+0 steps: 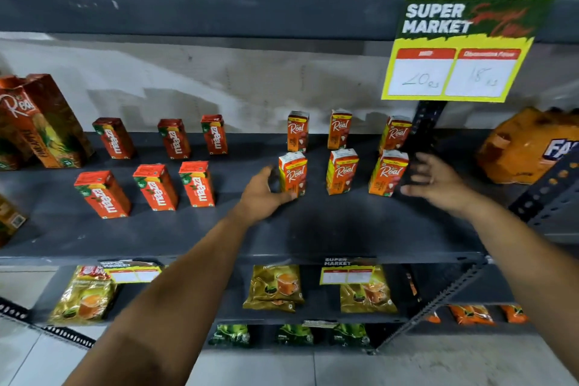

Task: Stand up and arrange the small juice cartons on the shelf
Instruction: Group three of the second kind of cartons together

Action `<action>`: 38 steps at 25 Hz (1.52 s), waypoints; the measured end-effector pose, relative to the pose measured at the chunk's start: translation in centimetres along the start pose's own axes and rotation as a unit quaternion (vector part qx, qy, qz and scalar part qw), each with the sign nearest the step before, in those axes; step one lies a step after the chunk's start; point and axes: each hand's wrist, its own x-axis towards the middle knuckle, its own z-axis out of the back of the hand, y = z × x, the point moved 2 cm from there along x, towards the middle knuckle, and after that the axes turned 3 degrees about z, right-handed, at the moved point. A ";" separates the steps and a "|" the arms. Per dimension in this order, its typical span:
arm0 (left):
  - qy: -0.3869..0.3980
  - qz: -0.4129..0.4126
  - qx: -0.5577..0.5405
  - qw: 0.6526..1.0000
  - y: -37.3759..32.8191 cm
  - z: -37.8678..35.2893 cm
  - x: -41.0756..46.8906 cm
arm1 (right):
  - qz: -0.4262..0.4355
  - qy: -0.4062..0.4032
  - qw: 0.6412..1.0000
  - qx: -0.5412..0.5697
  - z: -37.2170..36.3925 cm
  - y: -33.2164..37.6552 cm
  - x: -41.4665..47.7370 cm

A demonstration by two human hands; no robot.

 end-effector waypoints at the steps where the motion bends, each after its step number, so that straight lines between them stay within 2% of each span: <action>1: 0.009 -0.001 -0.018 1.000 -0.5 -0.4 0.4 | 0.004 0.021 1.000 0.017 -0.6 -0.4 0.1; 5: 0.017 0.029 -0.041 0.999 -1.1 -1.1 1.4 | 0.011 0.045 0.998 0.031 -2.4 -0.6 1.1; 11: 0.082 0.005 -0.061 0.995 -2.8 -3.1 2.6 | 0.022 0.102 0.994 0.012 -4.5 0.3 3.0; 14: 0.111 -0.007 -0.075 0.991 -3.0 -4.4 3.4 | 0.019 0.131 0.991 -0.027 -5.9 0.1 4.0; 18: 0.133 -0.016 -0.088 0.987 -2.8 -5.2 3.9 | -0.002 0.120 0.989 -0.087 -6.2 0.0 4.6; 21: 0.107 0.008 -0.096 0.990 -2.3 -6.0 3.7 | 0.012 0.125 0.988 -0.084 -7.3 0.3 3.7; 24: 0.088 -0.002 -0.102 0.991 -1.6 -6.7 2.4 | 0.035 0.122 0.988 -0.084 -8.1 -0.1 1.7; 32: 0.147 0.010 -0.056 0.987 -1.7 -8.5 -3.0 | 0.051 0.116 0.983 -0.135 -6.4 -2.0 -4.6; 38: 0.087 0.033 -0.015 0.996 -2.4 -9.2 -5.3 | 0.060 0.108 0.986 -0.111 -6.4 -2.5 -5.1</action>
